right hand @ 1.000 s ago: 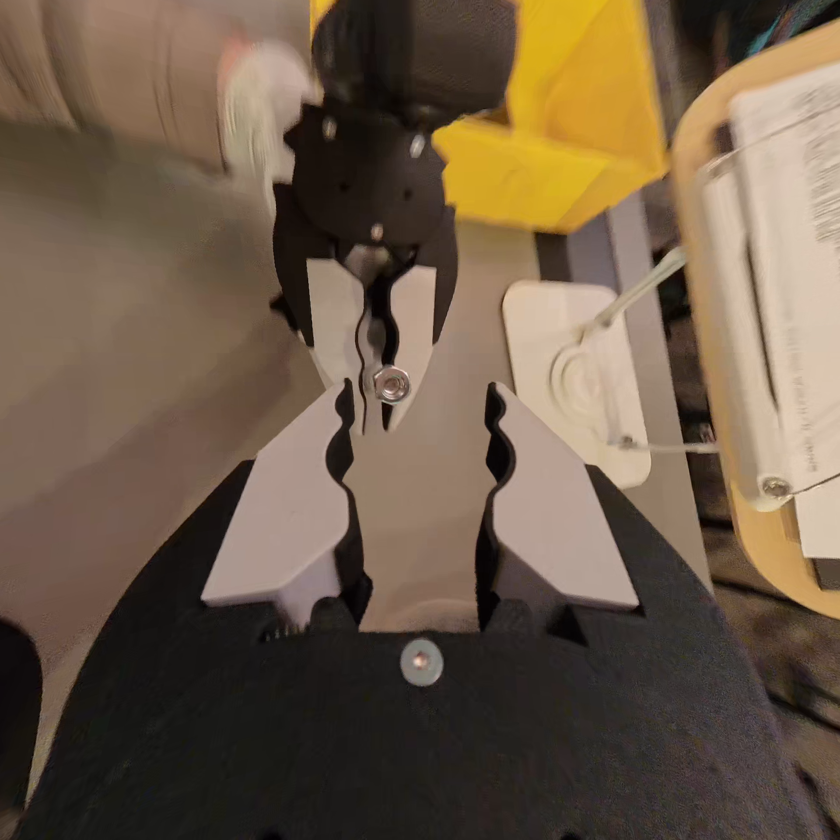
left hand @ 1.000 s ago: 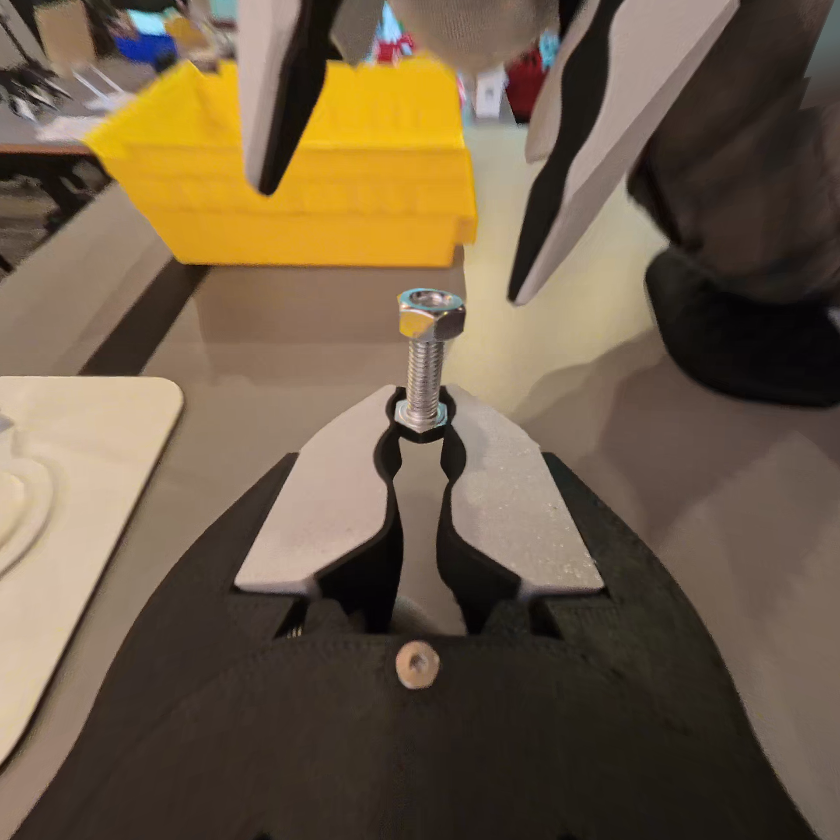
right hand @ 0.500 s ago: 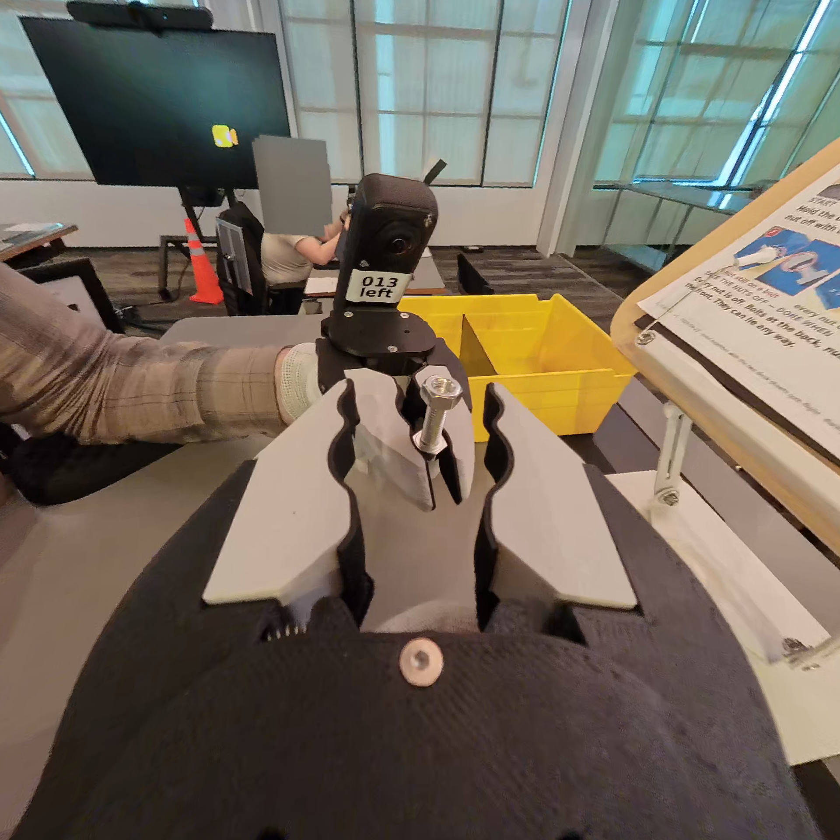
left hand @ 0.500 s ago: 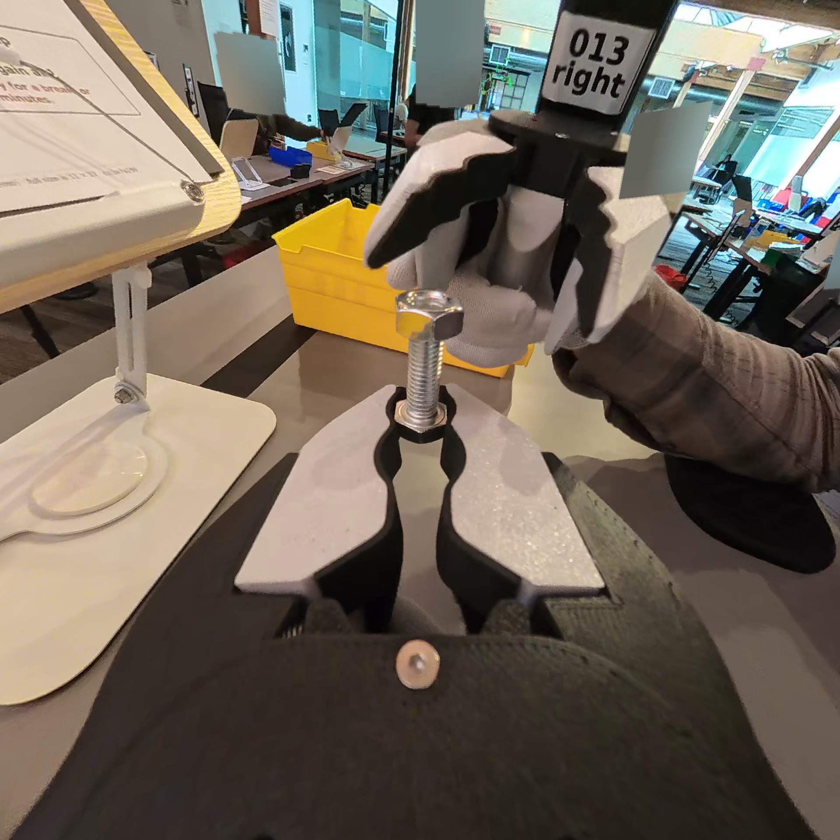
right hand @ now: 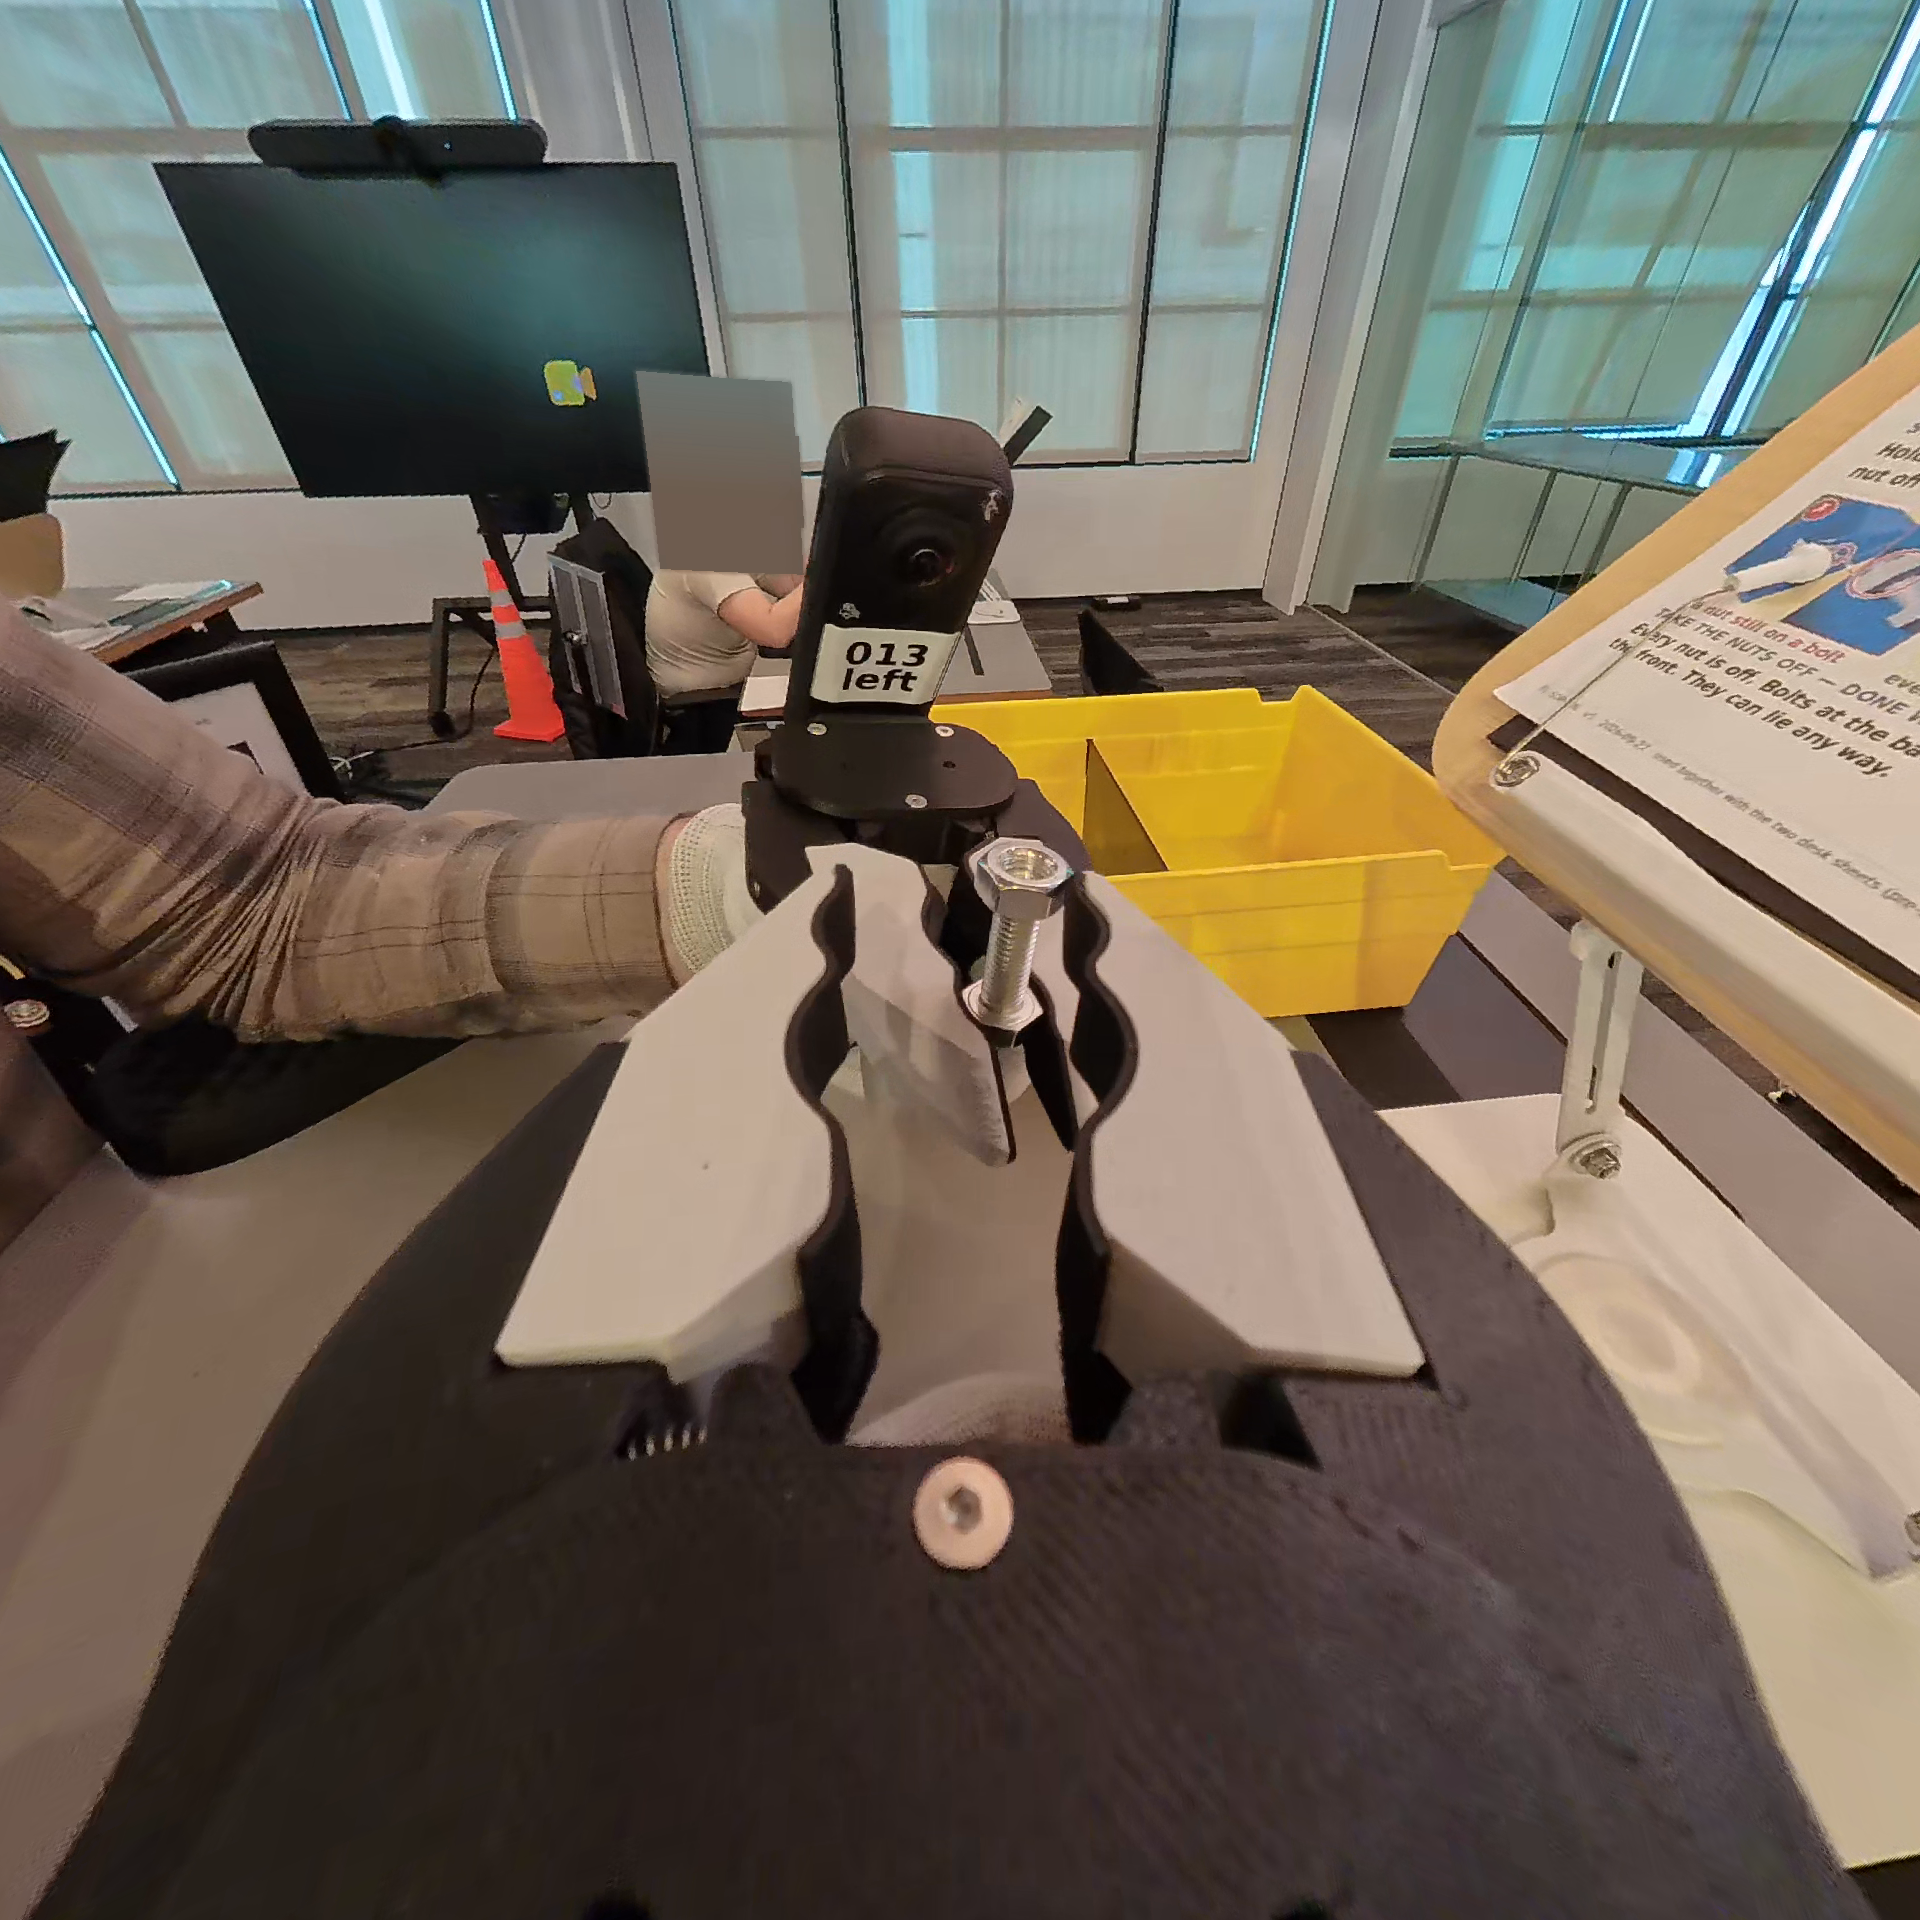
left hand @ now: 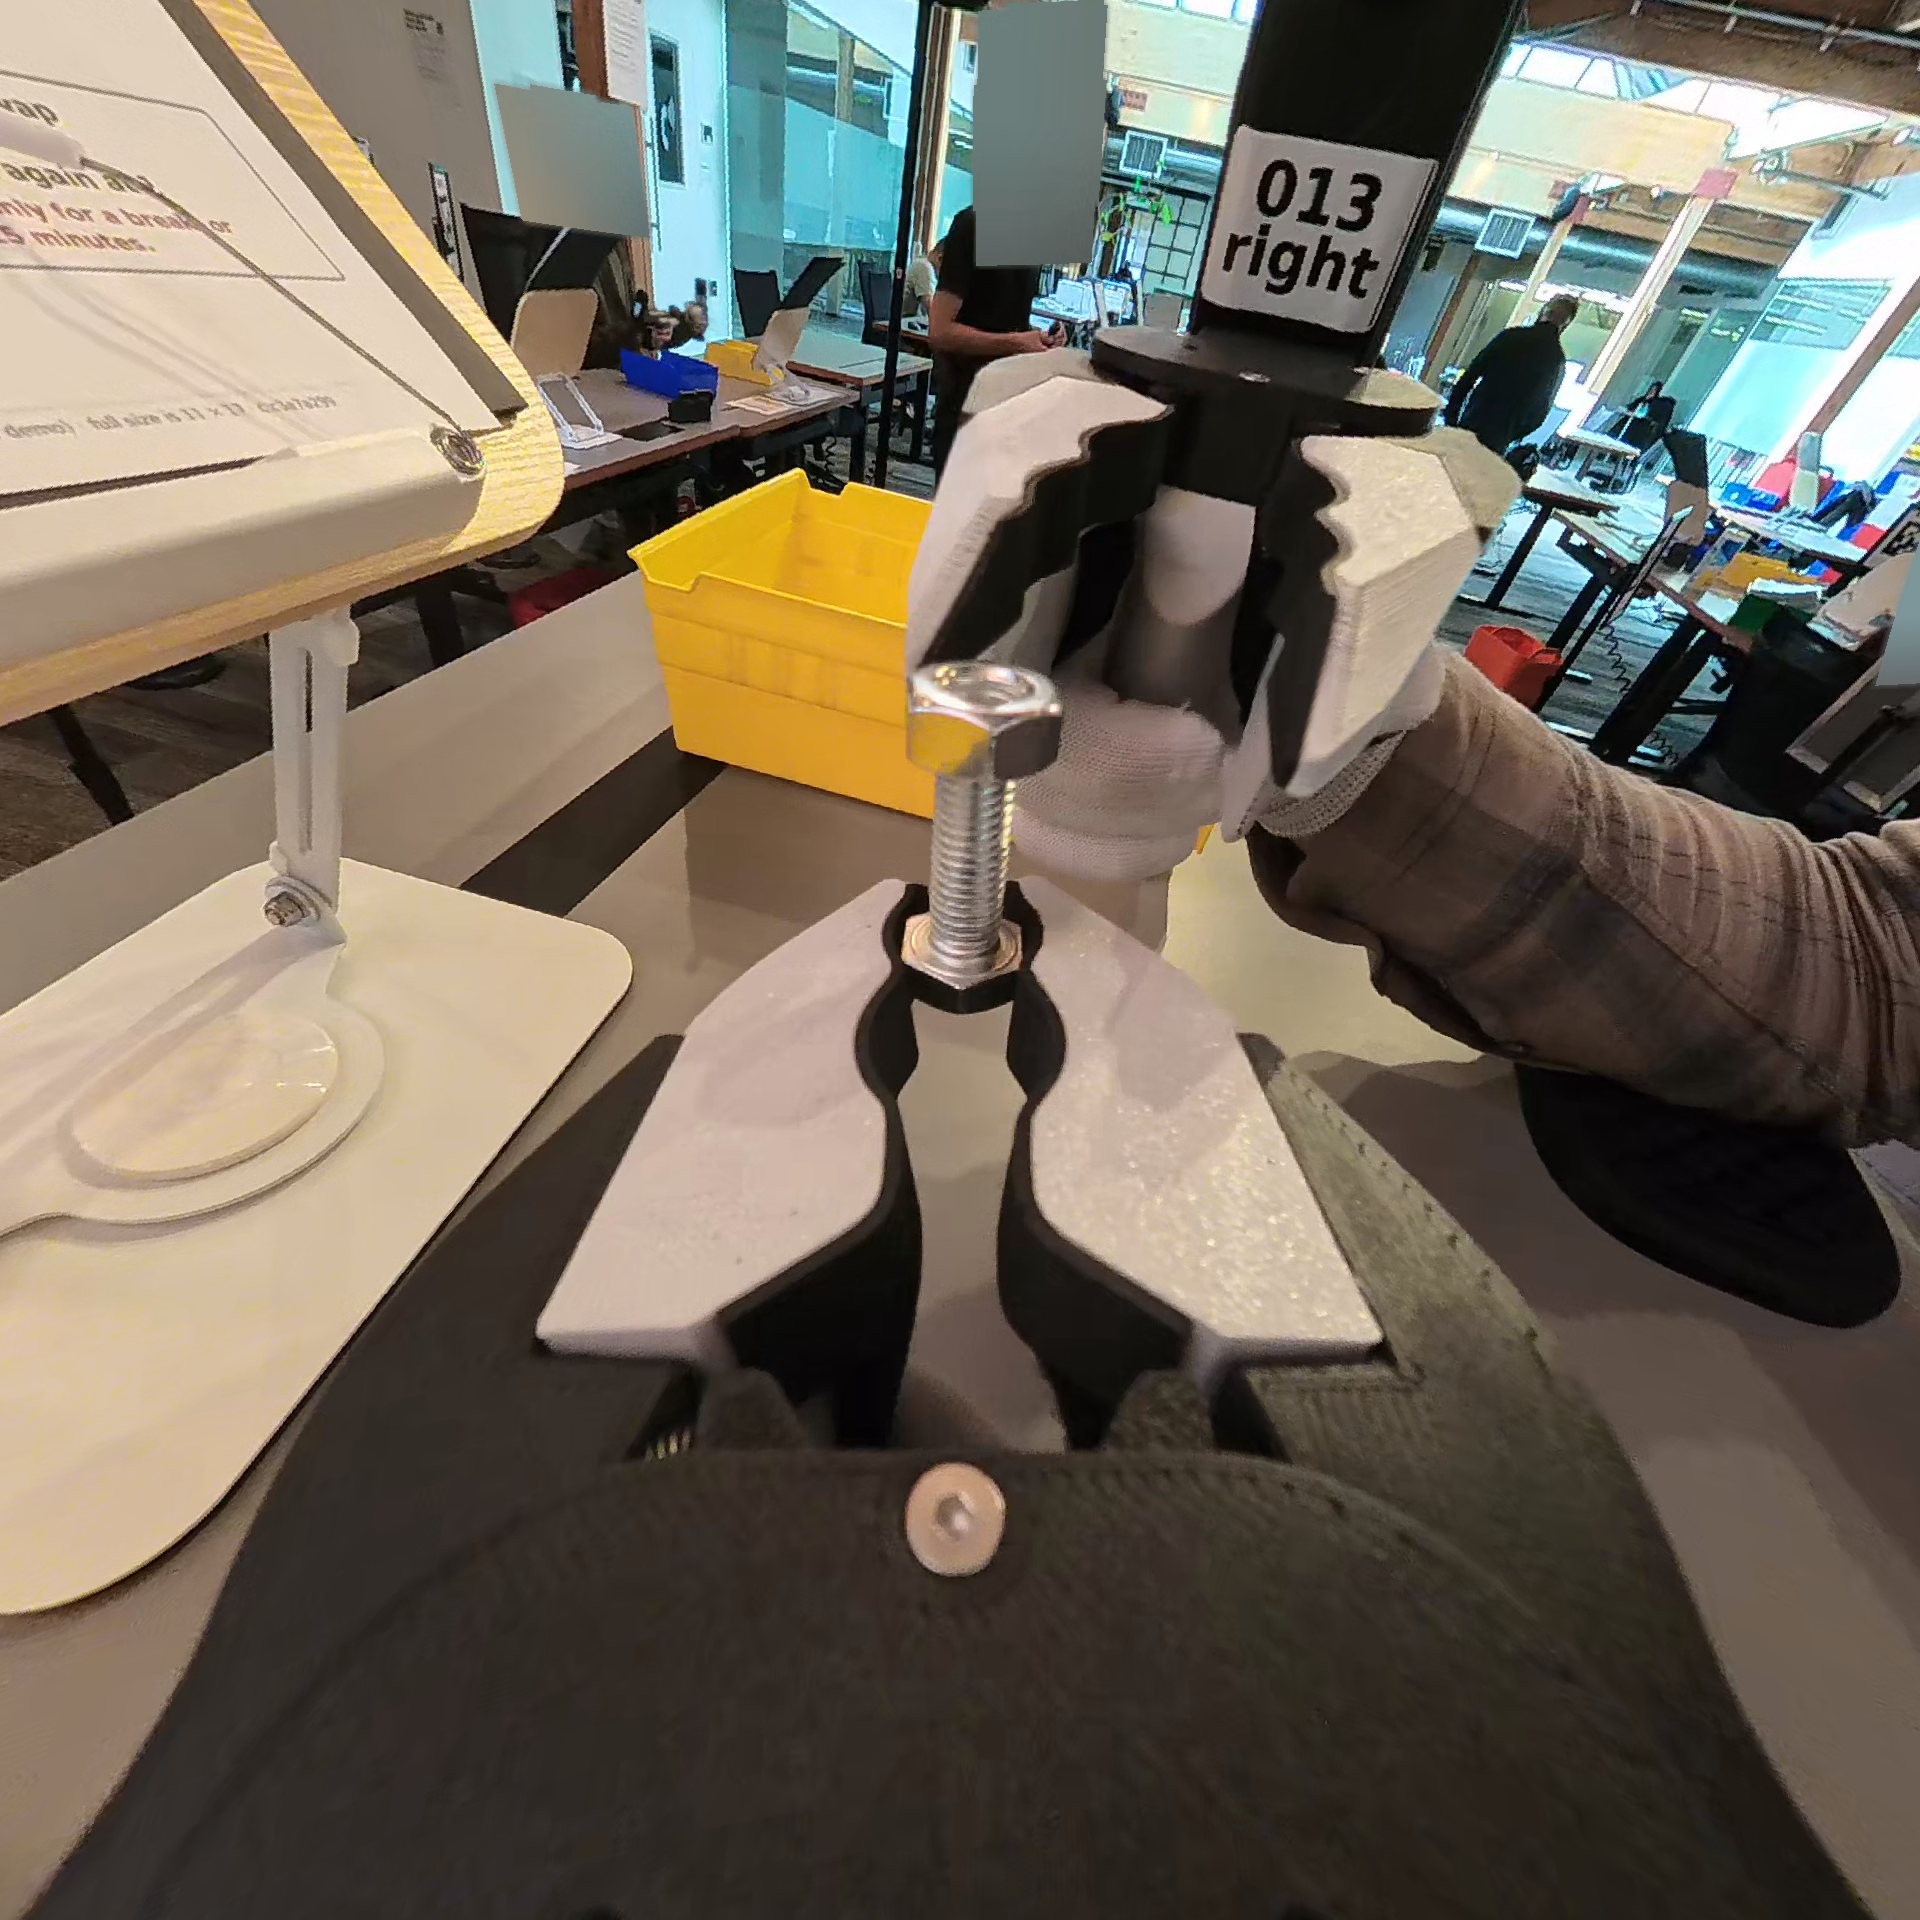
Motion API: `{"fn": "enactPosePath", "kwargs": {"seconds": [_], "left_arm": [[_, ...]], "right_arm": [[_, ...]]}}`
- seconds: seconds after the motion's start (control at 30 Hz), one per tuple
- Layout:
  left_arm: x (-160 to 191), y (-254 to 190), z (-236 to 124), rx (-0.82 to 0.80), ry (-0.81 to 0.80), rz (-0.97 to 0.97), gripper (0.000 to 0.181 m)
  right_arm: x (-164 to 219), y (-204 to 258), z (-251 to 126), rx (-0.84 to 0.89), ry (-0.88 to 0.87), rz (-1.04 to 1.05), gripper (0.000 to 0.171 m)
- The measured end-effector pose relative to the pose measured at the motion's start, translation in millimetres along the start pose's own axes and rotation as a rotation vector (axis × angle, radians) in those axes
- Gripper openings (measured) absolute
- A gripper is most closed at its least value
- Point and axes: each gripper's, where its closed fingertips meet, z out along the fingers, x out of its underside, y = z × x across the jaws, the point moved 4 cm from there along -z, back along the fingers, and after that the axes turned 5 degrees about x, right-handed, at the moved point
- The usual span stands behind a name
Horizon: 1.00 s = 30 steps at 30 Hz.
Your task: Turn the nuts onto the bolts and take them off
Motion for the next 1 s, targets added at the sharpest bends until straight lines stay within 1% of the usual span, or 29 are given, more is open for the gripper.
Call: {"fn": "enactPosePath", "kwargs": {"seconds": [0.17,0.2,0.23,0.27,0.4,0.53,0.7,0.8,0.87,0.9,1.0], "left_arm": [[0.8,2.0,-0.5,-0.012,0.004,-0.003,0.014],[0.6,2.6,-0.9,-0.012,0.001,-0.007,0.014],[0.8,3.0,-1.1,-0.013,0.001,-0.009,0.014],[1.2,3.3,-1.2,-0.015,0.005,-0.006,0.014],[1.7,2.4,0.0,-0.014,0.009,-0.002,0.014],[2.2,1.4,1.4,-0.010,0.012,0.000,0.014],[2.8,1.6,1.5,-0.013,0.016,0.003,0.014],[2.5,1.7,1.0,-0.015,0.016,0.005,0.014],[1.9,2.2,0.6,-0.015,0.012,0.001,0.014],[2.1,2.0,0.8,-0.014,0.014,0.002,0.014],[2.7,0.6,2.4,-0.009,0.018,0.005,0.014]], "right_arm": [[0.2,1.8,-3.1,-0.019,0.002,-0.009,0.037],[0.2,4.9,-5.4,-0.045,0.001,-0.017,0.024],[-0.1,6.6,-7.2,-0.059,0.003,-0.018,0.022],[-0.5,6.1,-8.6,-0.057,0.005,-0.020,0.023],[-3.4,1.3,-11.7,-0.028,-0.013,-0.012,0.037],[0.1,-1.9,-7.1,0.001,0.006,-0.007,0.051],[1.9,4.1,-3.4,-0.030,0.018,-0.014,0.049],[1.3,5.7,-5.2,-0.045,0.015,-0.012,0.034],[0.3,13.2,-10.1,-0.109,0.006,-0.024,0.024],[-0.6,12.4,-11.1,-0.103,0.003,-0.024,0.024],[-2.0,4.3,-10.5,-0.044,-0.002,-0.018,0.042]]}}
